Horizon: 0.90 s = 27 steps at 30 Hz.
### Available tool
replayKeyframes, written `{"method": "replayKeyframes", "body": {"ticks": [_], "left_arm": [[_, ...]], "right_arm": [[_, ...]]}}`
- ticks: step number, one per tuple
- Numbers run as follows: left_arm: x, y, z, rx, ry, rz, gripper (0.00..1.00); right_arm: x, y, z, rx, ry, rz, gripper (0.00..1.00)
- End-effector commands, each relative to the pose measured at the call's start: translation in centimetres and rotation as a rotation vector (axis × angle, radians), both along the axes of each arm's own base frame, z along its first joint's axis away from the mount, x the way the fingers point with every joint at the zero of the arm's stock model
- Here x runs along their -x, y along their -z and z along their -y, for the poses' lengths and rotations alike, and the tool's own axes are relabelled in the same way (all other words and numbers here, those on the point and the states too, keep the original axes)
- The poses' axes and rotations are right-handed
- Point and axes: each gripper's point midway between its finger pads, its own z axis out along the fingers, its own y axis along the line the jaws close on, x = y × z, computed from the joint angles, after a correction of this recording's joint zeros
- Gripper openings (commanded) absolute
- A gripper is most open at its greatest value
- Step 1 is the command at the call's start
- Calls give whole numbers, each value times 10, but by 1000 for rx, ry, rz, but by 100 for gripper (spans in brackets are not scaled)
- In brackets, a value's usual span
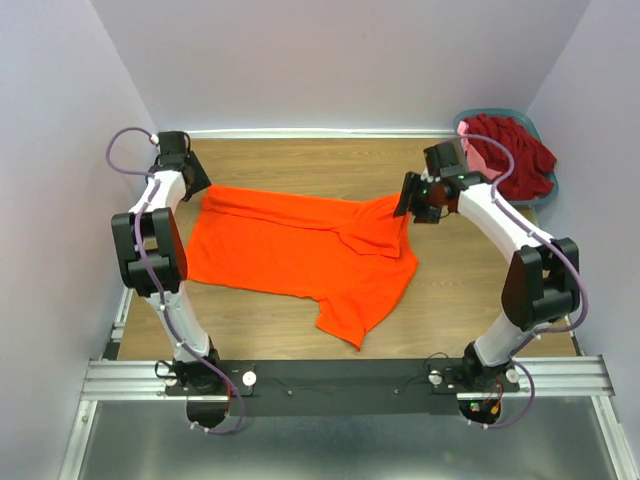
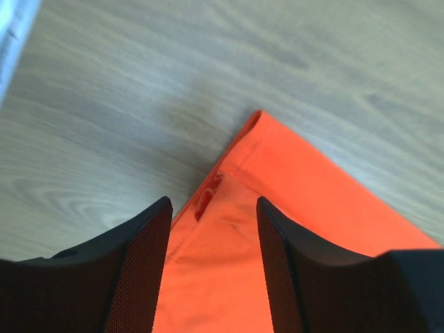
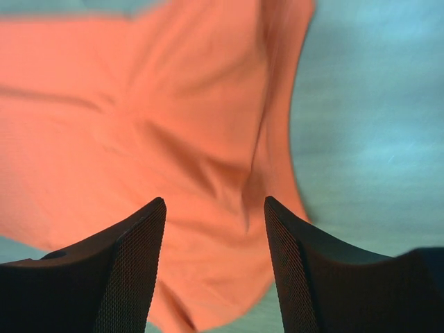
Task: Fold and stack the t-shirts
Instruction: Fold the tshirt
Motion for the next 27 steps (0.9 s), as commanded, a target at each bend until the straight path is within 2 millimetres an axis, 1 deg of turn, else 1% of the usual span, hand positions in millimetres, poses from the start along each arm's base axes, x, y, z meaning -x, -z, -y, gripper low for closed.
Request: {"method": "replayKeyframes", "body": {"ticks": [1, 2, 3, 4, 5, 6, 7, 8, 9, 10, 11, 12, 13, 15, 16, 18, 19, 20, 21, 23, 24, 25, 26, 27], "left_arm": [[-4, -70, -11, -66, -51, 142, 61], [-6, -75, -5, -76, -37, 151, 60], [-8, -80, 1, -75, -24, 163, 58], [-11, -86, 7, -72, -6, 176, 50], [-13, -87, 14, -66, 11, 182, 46], [-17, -84, 30, -53, 46, 180, 43], [-19, -82, 38, -48, 67, 176, 41], [-23, -82, 46, -44, 85, 182, 40], [-26, -78, 52, -39, 105, 177, 39], [-30, -69, 63, -32, 130, 161, 39], [-31, -64, 66, -26, 138, 154, 39], [-33, -59, 68, -23, 141, 146, 38], [-35, -51, 68, -23, 142, 135, 38], [-36, -42, 63, -41, 128, 118, 36], [-37, -33, 61, -46, 127, 100, 36], [-35, -23, 55, -55, 116, 72, 36], [-33, -16, 51, -59, 105, 57, 36], [-28, -7, 47, -58, 93, 38, 35], [-25, -3, 42, -50, 74, 32, 35], [-19, 3, 40, -40, 63, 27, 34], [-9, 15, 40, -35, 62, -2, 34], [-6, 17, 39, -40, 58, -3, 34], [3, 27, 38, -38, 56, -32, 34], [6, 30, 39, -35, 54, -40, 34]], "right_arm": [[-52, -23, 20, 7, 83, 125, 67], [-63, -24, 20, 1, 92, 134, 67], [-70, -23, 21, -5, 102, 140, 67], [-81, -18, 27, -21, 125, 143, 66], [-88, -14, 27, -34, 132, 142, 65], [-101, -21, 30, -61, 150, 166, 65], [-106, -19, 29, -71, 153, 166, 64], [-112, -15, 31, -76, 160, 160, 63], [-116, -5, 30, -77, 161, 146, 63], [-123, -5, 30, -84, 168, 156, 62], [-126, -3, 29, -91, 171, 157, 61], [-128, 6, 29, -92, 176, 142, 61], [-130, 8, 31, -109, 188, 143, 61], [-133, 13, 31, -125, 195, 136, 60], [-134, 17, 30, -137, 195, 134, 60], [-136, 23, 28, -152, 197, 124, 60], [-137, 28, 25, -162, 193, 115, 60], [-137, 31, 25, -167, 195, 110, 60], [-139, 31, 24, -173, 192, 110, 60], [-139, 37, 21, -188, 186, 96, 59], [-139, 38, 20, -192, 184, 94, 59], [-139, 39, 19, -198, 180, 93, 59], [-139, 41, 18, -199, 179, 91, 59], [-139, 43, 18, -199, 177, 88, 59]]}}
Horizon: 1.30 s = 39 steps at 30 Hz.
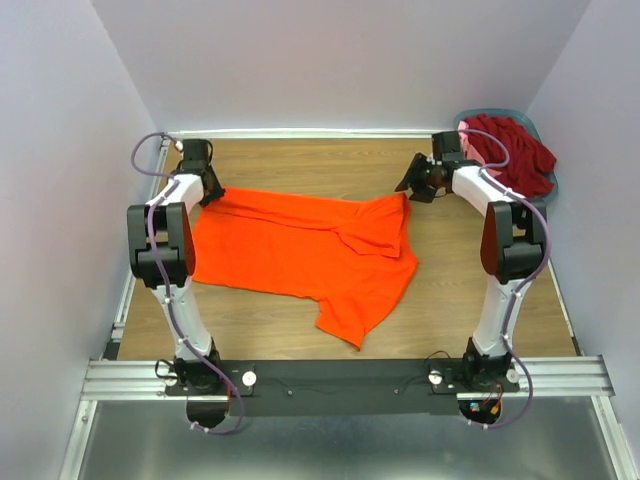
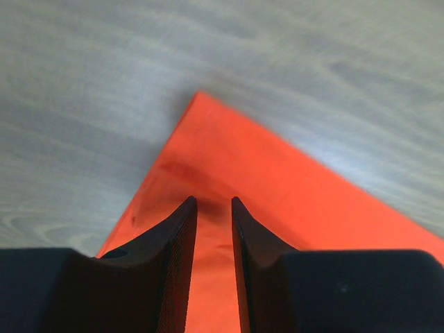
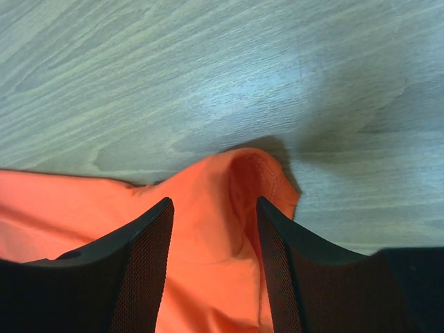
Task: Fold and stack the t-shirts
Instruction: Fold the tshirt
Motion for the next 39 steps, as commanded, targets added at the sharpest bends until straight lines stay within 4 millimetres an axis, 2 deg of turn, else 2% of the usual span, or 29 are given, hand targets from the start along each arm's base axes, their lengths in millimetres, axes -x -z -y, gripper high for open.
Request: {"method": "replayKeyframes", "body": {"ticks": [1, 2, 6, 9, 10, 14, 17, 20, 25, 27, 29, 33, 39], "left_arm": [[19, 12, -7, -16, -38, -31, 34], [26, 20, -7, -16, -44, -52, 34], [40, 28, -16, -23, -88, -86, 33], [43, 15, -17, 0, -111, -48, 32], [39, -1, -17, 4, -112, -6, 32], [25, -41, -15, 16, -107, 89, 32], [8, -78, -10, 23, -78, 166, 32], [-1, -90, -4, 25, -61, 198, 32], [-23, -78, 4, 38, -27, 185, 31], [-32, -56, 3, 37, -21, 148, 30], [-39, -52, 3, 38, -15, 146, 29], [-44, -38, 5, 45, -6, 124, 28], [-33, -10, 3, 43, -28, 66, 26]], "right_arm": [[-9, 5, -5, -43, -8, 10, 59], [-9, 7, -5, -41, -10, 6, 59], [-7, 9, -8, -53, -26, 3, 59], [-6, 11, -7, -48, -27, 1, 59], [-6, 11, -6, -49, -25, 2, 59], [-7, 13, -7, -70, -20, -3, 59], [-8, 13, -10, -89, -28, -3, 58], [-8, 13, -12, -100, -32, -4, 58], [-7, 24, -12, -101, -25, -26, 57], [-8, 27, -13, -109, -24, -29, 56], [-10, 28, -14, -115, -21, -27, 55], [-12, 33, -14, -122, -14, -34, 54], [-12, 42, -15, -135, -6, -49, 54]]}}
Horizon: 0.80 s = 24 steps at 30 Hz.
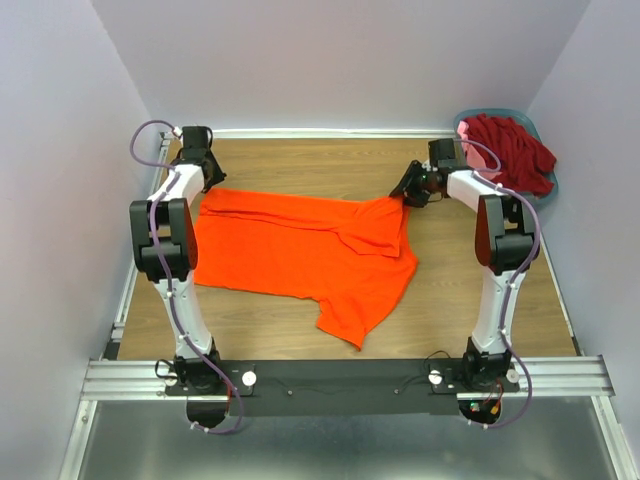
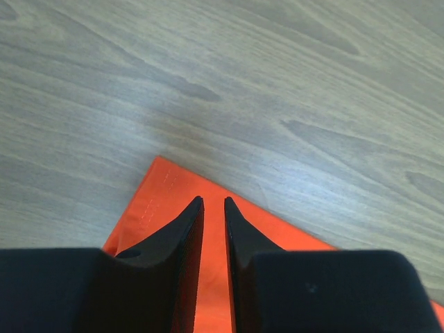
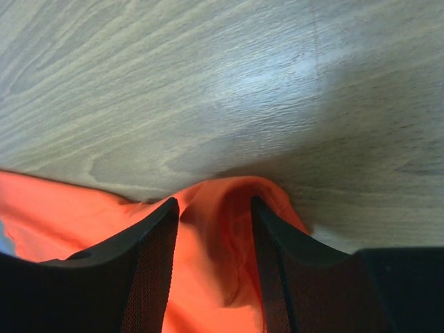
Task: Fold and stack the t-shirts
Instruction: Fold the tshirt
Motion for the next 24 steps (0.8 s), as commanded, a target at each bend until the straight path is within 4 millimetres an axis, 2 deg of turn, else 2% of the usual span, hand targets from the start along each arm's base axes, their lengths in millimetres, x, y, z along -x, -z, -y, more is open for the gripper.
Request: {"method": "replayKeyframes", "body": {"ticks": [1, 5, 7, 8, 11, 17, 24], "left_arm": [[4, 14, 2, 5, -1, -27, 26], [9, 29, -3, 7, -27, -58, 25], [12, 36, -4, 25, -34, -71, 25], [12, 39, -5, 30, -43, -76, 25], [19, 53, -6, 43, -59, -101, 23], [27, 71, -6, 72, -81, -130, 23], [29, 71, -7, 83, -94, -128, 22]], "right_arm": [[-5, 9, -1, -29, 10, -7, 54], [-5, 10, 0, -31, 17, -10, 47], [-5, 7, 1, -29, 23, -4, 46], [-4, 8, 3, -25, 29, -5, 41], [-2, 5, 10, -24, 42, -2, 38], [-2, 1, 26, -16, 86, 5, 13], [3, 7, 49, -9, 135, -12, 10]]}}
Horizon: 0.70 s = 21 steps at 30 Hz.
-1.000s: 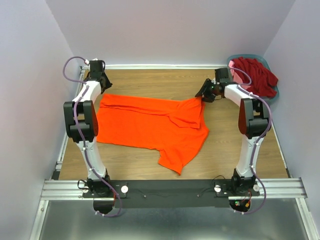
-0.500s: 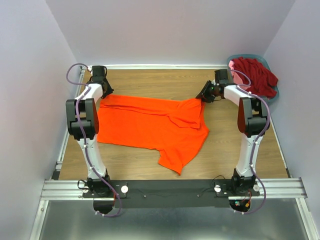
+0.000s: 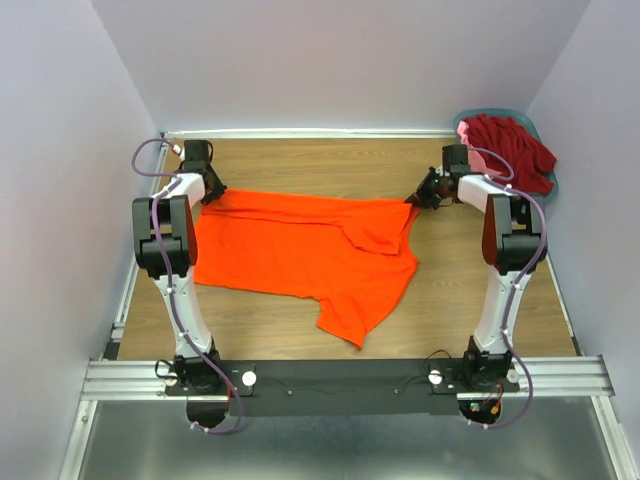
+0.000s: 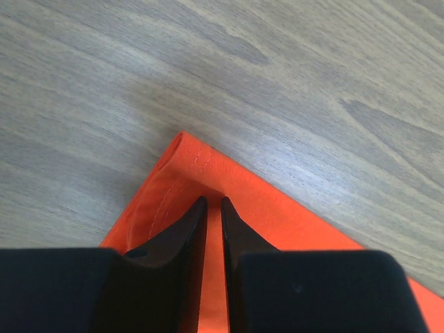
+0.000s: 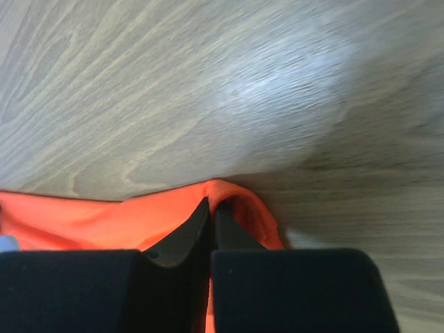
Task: Fold and stack the t-shirts
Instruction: Fold the tshirt
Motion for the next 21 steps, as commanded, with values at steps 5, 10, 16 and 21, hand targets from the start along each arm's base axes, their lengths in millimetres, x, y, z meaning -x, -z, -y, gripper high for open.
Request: {"method": "replayKeyframes", "body": {"ticks": [5, 10, 16, 21], "left_arm": [[13, 20, 1, 38, -30, -44, 21], [17, 20, 20, 102, -10, -33, 21], [5, 1, 39, 153, 11, 29, 32], [-18, -62, 25, 74, 4, 144, 60]], "right_arm": [[-1, -5, 27, 34, 61, 29, 10], [-24, -7, 30, 71, 18, 80, 13], [-62, -15, 49, 111, 3, 155, 28], [-67, -52, 52, 140, -11, 227, 54]]}}
